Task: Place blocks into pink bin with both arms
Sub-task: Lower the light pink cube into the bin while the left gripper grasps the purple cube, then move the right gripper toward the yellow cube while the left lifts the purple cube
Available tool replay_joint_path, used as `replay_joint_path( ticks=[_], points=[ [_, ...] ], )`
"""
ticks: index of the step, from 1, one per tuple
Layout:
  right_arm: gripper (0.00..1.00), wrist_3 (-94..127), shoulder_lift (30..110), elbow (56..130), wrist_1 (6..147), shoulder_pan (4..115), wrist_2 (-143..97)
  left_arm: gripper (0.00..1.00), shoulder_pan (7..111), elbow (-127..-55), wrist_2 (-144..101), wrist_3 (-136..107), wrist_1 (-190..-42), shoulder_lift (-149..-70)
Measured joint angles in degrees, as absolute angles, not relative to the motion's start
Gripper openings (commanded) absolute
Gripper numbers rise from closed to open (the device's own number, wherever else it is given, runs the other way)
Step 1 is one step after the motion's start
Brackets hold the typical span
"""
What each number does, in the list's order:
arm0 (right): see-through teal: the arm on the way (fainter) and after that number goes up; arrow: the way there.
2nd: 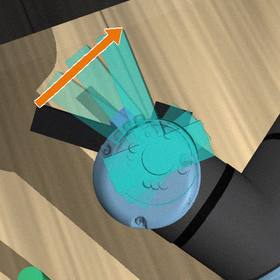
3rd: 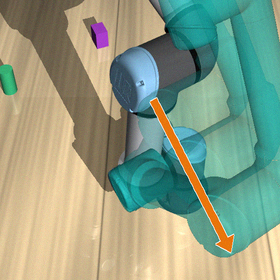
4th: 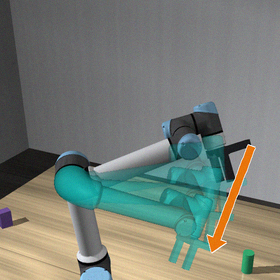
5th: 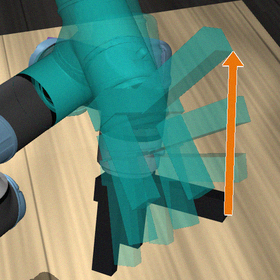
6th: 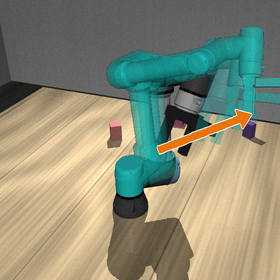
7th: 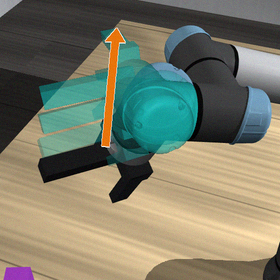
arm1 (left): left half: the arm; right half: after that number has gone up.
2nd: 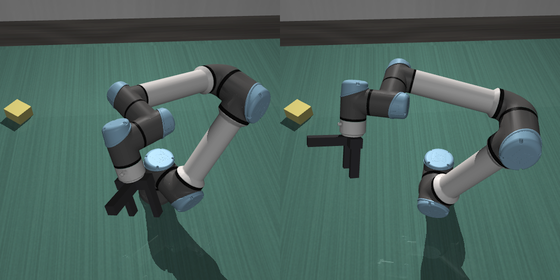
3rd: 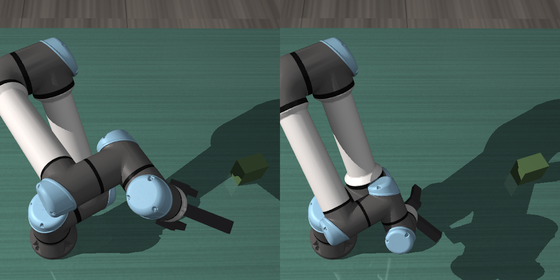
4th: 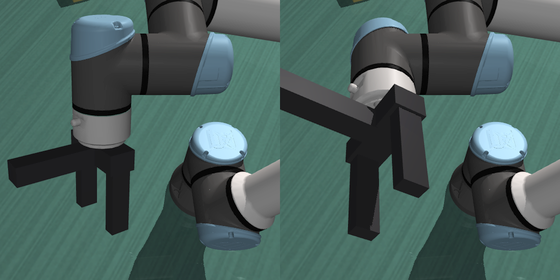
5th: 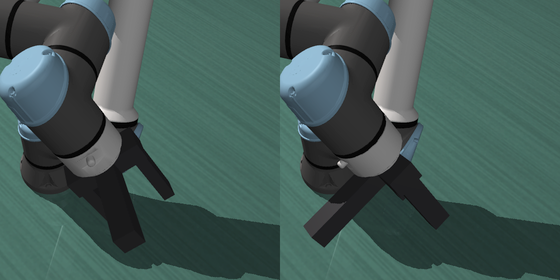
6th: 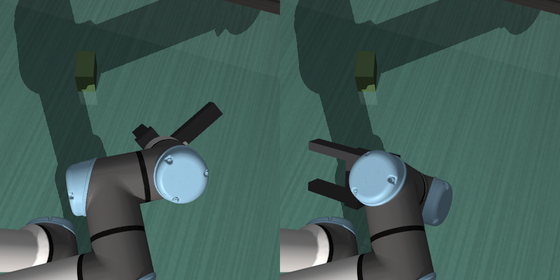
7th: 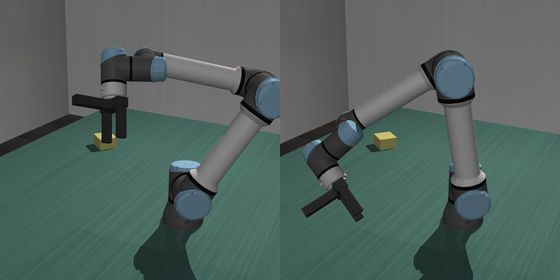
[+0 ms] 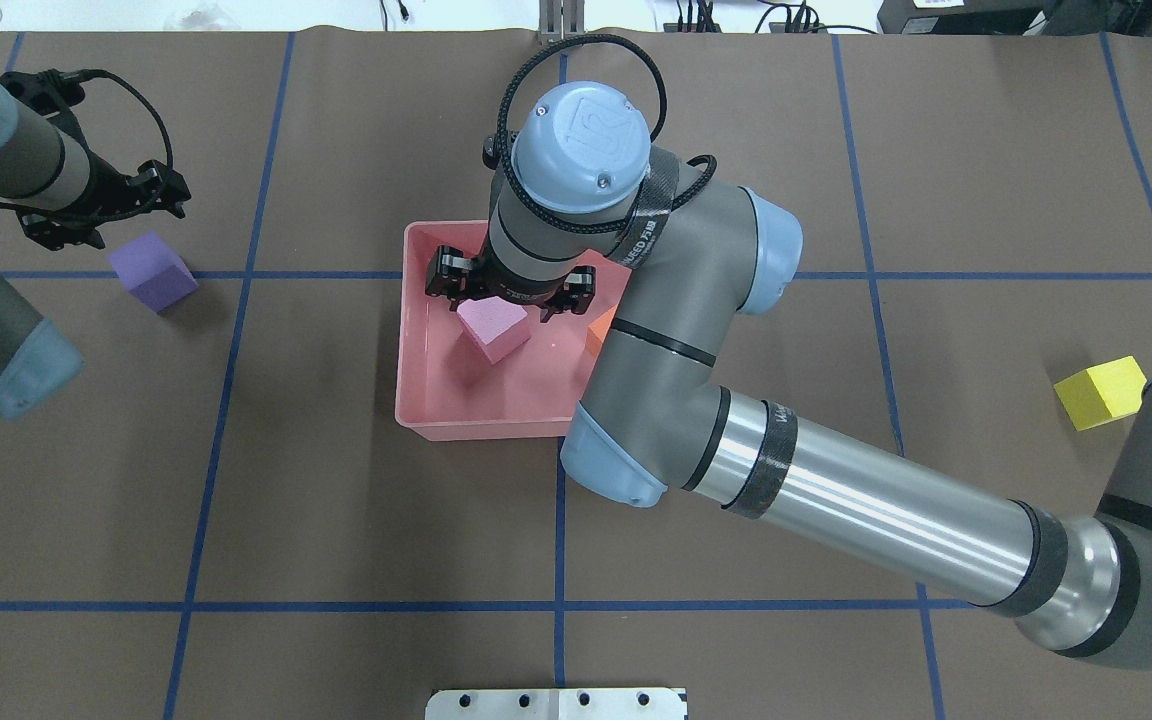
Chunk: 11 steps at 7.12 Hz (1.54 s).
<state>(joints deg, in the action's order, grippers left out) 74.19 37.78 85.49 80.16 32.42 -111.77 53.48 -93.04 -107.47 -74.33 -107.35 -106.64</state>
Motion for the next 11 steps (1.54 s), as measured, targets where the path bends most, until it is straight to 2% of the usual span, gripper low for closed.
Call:
replay_joint_path(
  ticks=[6, 7, 8, 9, 11],
  points=[
    [0.99, 74.2, 39.7, 88.5, 80.3, 33.6, -111.7, 0.98, 49.1, -90.9, -102.9, -76.2, -108.4, -104.5],
    [0.99, 74.0, 40.6, 89.5, 80.3, 33.9, -111.9, 0.85, 49.1, -89.6, -102.8, -76.2, -109.5, -104.6],
    [0.99, 73.6, 42.6, 91.8, 80.3, 34.3, -112.0, 0.23, 49.1, -88.0, -102.8, -76.0, -110.9, -104.8],
    [0.99, 73.3, 45.3, 95.0, 80.4, 35.1, -112.4, 0.0, 49.0, -86.8, -102.8, -75.9, -112.0, -104.9],
    [0.99, 73.1, 47.8, 98.3, 80.6, 38.4, -115.1, 0.0, 49.2, -87.2, -102.0, -75.9, -112.9, -104.5]
  ],
)
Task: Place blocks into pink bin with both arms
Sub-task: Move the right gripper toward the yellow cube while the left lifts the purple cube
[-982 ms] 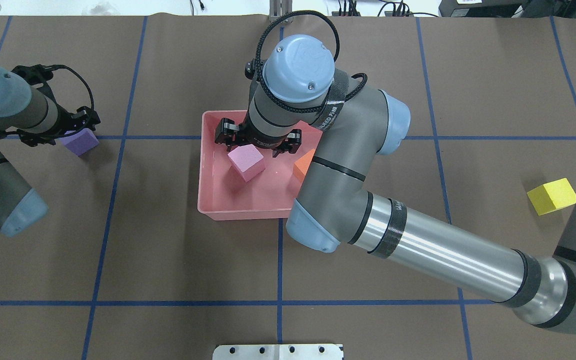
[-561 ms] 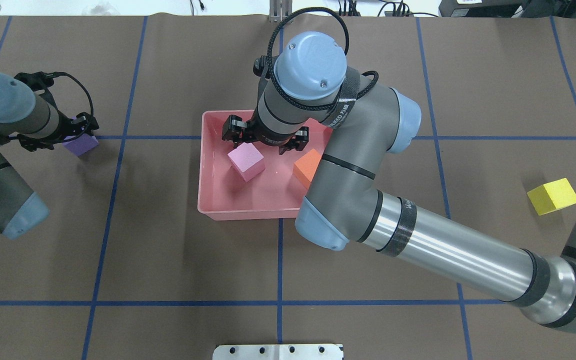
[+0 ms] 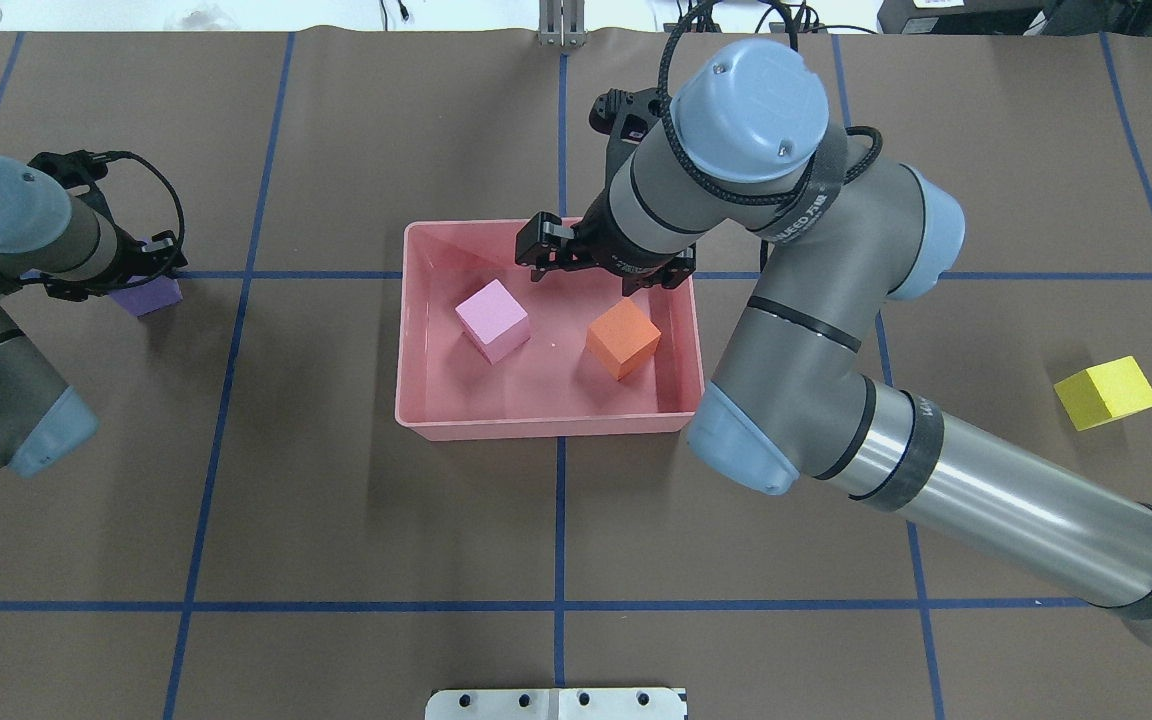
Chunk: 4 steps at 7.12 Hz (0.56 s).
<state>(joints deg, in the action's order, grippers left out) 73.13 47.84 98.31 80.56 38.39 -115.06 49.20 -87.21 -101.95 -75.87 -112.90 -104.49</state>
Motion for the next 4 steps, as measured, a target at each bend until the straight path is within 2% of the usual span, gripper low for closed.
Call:
replay_joint_path(
  ticks=[2, 4],
  points=[
    [0.99, 69.3, 51.9, 101.4, 81.7, 46.2, -121.2, 0.0, 50.2, -91.5, -100.9, -75.6, -109.9, -104.7],
    [0.99, 56.4, 60.1, 105.5, 85.6, 54.0, -125.3, 0.0, 52.6, -97.7, -101.6, -74.4, -101.4, -106.6]
  ],
)
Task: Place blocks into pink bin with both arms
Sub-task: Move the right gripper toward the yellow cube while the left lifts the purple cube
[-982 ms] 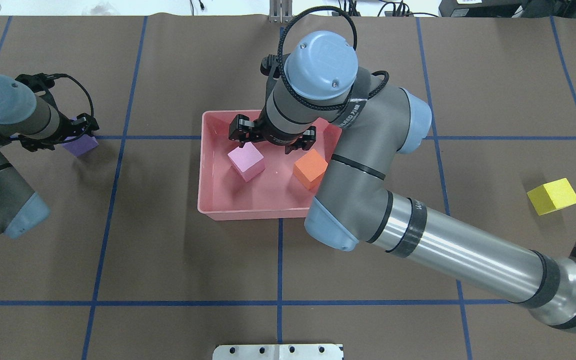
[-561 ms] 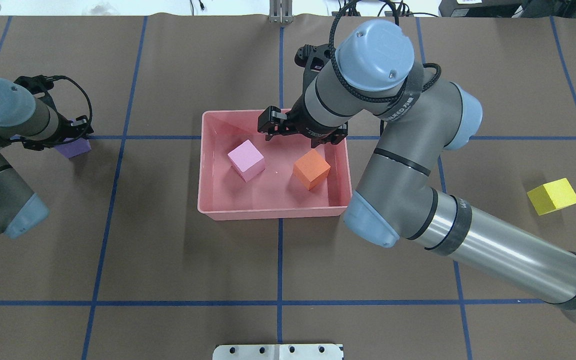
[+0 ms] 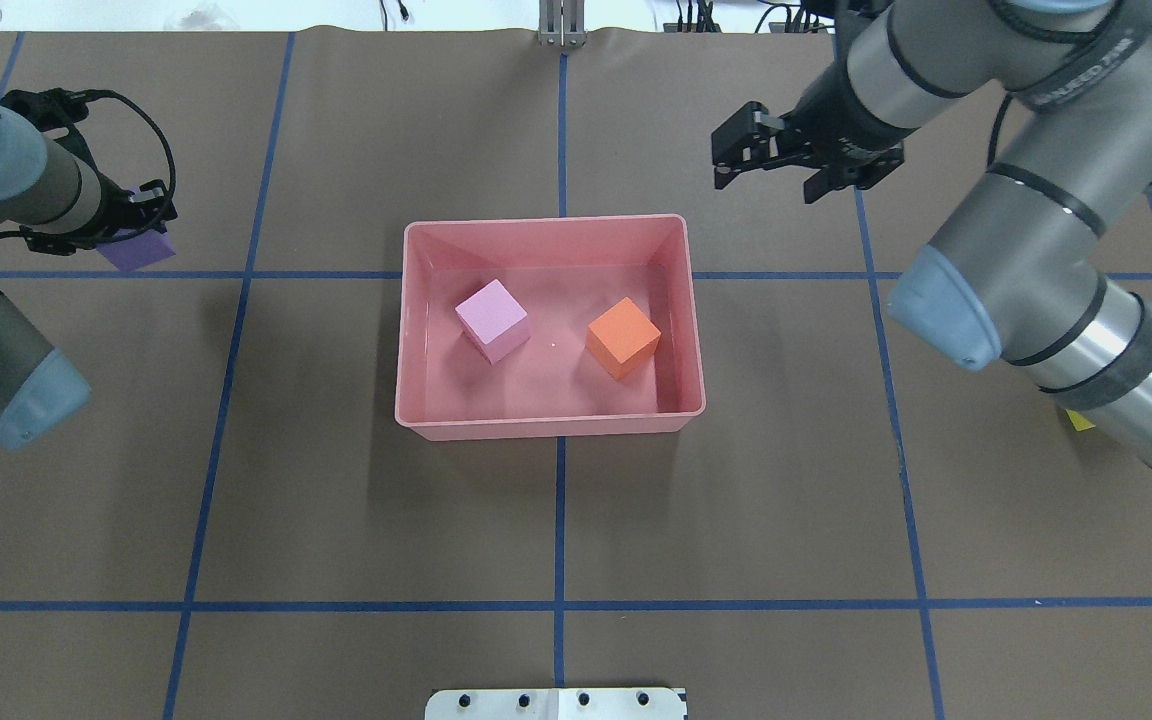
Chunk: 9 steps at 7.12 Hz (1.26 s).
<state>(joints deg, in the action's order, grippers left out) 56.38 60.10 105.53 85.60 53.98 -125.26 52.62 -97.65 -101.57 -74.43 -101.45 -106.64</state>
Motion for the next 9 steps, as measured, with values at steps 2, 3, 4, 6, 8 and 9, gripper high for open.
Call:
replay_joint_path(
  ticks=[2, 3, 4, 6, 8, 9],
  points=[
    [0.99, 44.0, 69.9, 108.2, 88.1, 58.2, -125.5, 0.0, 54.0, -103.4, -103.4, -74.9, -90.9, -111.9],
    [0.99, 37.3, 75.4, 109.1, 87.7, 59.7, -125.1, 0.0, 54.0, -104.3, -103.7, -76.8, -85.8, -116.8],
    [0.99, 30.4, 80.4, 109.3, 86.7, 61.2, -124.9, 0.0, 53.1, -104.3, -104.0, -80.0, -82.2, -121.6],
    [0.99, 20.3, 88.0, 108.4, 83.4, 63.7, -125.0, 0.0, 49.1, -102.4, -104.2, -87.7, -79.3, -128.7],
    [0.99, 17.9, 92.5, 103.9, 76.4, 64.2, -125.3, 0.0, 46.5, -100.4, -103.8, -91.7, -79.0, -131.8],
    [0.99, 18.0, 93.2, 100.4, 72.2, 64.2, -125.6, 0.0, 46.0, -100.1, -103.4, -92.3, -78.9, -132.1]
  ],
)
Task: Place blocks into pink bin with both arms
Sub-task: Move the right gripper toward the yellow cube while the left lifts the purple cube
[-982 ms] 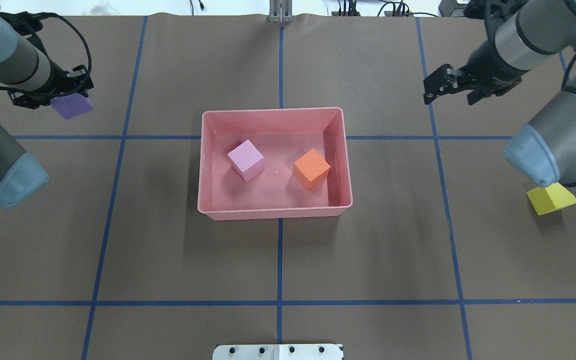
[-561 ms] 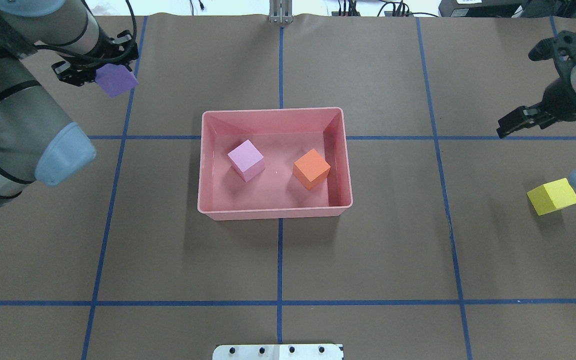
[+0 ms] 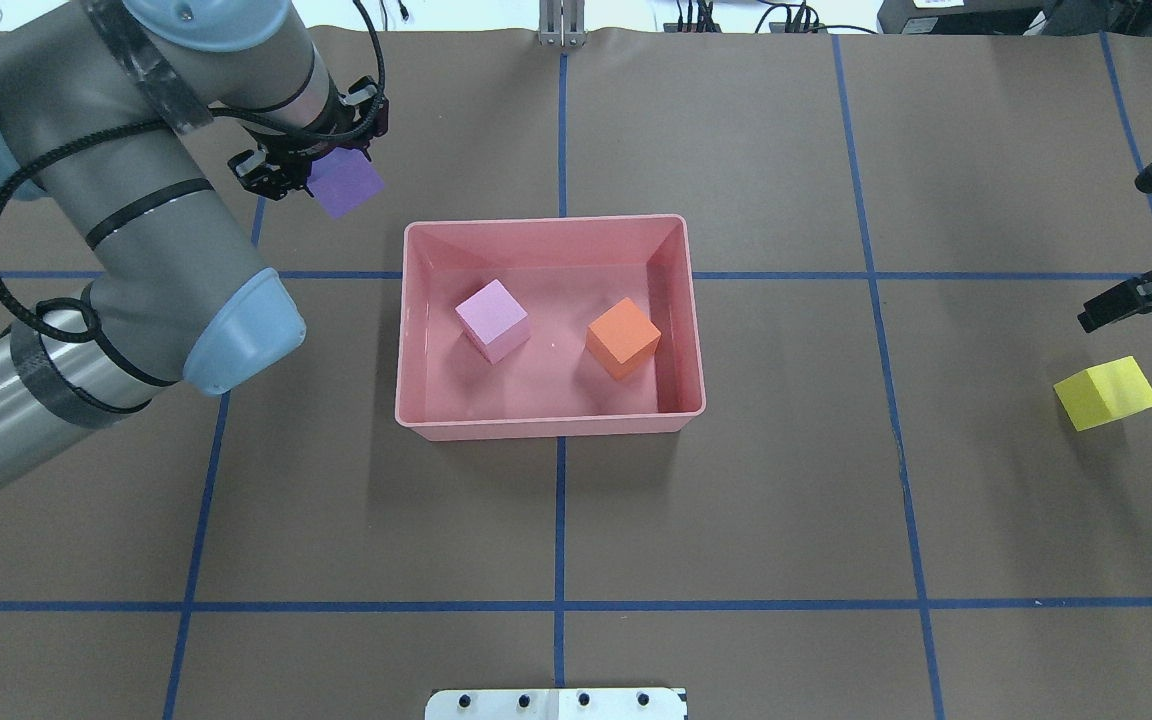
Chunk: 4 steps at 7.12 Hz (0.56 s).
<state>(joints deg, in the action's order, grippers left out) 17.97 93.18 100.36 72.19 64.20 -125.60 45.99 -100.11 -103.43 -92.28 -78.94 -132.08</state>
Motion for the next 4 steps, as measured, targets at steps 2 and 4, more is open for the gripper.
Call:
replay_joint_path(
  ticks=[2, 4],
  points=[
    [0.99, 18.3, 93.4, 97.4, 68.8, 64.0, -126.5, 0.0, 45.4, -100.0, -102.5, -92.5, -78.9, -132.1],
    [0.99, 18.3, 93.5, 96.7, 68.3, 62.7, -128.2, 0.0, 45.3, -99.9, -102.2, -92.5, -78.9, -132.2]
  ],
)
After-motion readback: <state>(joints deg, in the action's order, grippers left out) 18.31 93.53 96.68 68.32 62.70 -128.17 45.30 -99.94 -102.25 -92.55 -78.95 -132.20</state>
